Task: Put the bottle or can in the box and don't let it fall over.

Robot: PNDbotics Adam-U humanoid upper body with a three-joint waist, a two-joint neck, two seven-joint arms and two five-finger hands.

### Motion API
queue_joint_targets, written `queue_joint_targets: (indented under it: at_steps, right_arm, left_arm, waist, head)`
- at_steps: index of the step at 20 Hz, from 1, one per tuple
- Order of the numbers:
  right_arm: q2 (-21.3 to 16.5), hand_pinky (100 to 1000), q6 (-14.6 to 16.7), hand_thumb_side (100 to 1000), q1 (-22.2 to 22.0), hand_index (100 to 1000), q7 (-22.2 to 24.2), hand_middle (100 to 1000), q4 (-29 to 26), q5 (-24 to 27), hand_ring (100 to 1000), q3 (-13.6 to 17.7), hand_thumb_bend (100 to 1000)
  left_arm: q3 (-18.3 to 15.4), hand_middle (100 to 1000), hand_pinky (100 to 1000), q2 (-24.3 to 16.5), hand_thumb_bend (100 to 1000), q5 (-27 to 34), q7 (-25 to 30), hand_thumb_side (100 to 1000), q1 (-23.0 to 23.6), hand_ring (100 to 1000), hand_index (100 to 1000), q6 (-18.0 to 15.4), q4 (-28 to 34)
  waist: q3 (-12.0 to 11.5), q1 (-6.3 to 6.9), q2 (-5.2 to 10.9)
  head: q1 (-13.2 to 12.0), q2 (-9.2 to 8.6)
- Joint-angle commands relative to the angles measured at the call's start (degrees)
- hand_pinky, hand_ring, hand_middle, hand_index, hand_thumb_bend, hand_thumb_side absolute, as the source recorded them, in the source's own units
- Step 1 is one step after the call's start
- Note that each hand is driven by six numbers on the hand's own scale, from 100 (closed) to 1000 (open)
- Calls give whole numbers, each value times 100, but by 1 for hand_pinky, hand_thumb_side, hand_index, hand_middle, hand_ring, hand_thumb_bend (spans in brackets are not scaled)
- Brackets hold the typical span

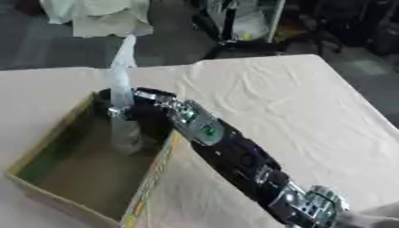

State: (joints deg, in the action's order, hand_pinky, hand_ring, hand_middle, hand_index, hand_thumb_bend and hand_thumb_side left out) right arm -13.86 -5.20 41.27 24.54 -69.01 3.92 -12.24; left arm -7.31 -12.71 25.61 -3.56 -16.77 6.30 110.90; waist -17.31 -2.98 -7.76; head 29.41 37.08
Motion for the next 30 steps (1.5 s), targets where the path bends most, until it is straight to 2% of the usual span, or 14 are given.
queue_joint_targets:
  at_steps: [1, 6, 14, 30]
  right_arm:
    - [-59, 957, 159, 470, 87, 1000, 159, 1000, -116, -49, 1000, 104, 100]
    - [-125, 979, 327, 470, 86, 1000, 287, 1000, -452, -24, 1000, 182, 100]
    - [-220, 983, 338, 470, 72, 1000, 220, 1000, -774, 172, 1000, 300, 100]
    - [-369, 985, 223, 470, -105, 1000, 174, 1000, -700, 149, 1000, 449, 100]
  left_arm:
    - [-39, 1000, 1000, -154, 206, -17, 30, 827, -34, 966, 813, -9, 81]
    - [-26, 1000, 1000, -169, 204, -36, 84, 828, -13, 966, 813, -5, 75]
    - [-23, 1000, 1000, -186, 202, -59, 122, 828, 13, 967, 814, -15, 69]
    - [-42, 1000, 1000, -223, 197, -98, 136, 829, 77, 967, 813, -44, 76]
  waist:
    - [18, 38, 57]
    - [45, 40, 61]
    - [86, 43, 61]
    - [191, 49, 63]
  head:
    - [-5, -53]
    - [-19, -48]
    - [-44, -57]
    - [-91, -111]
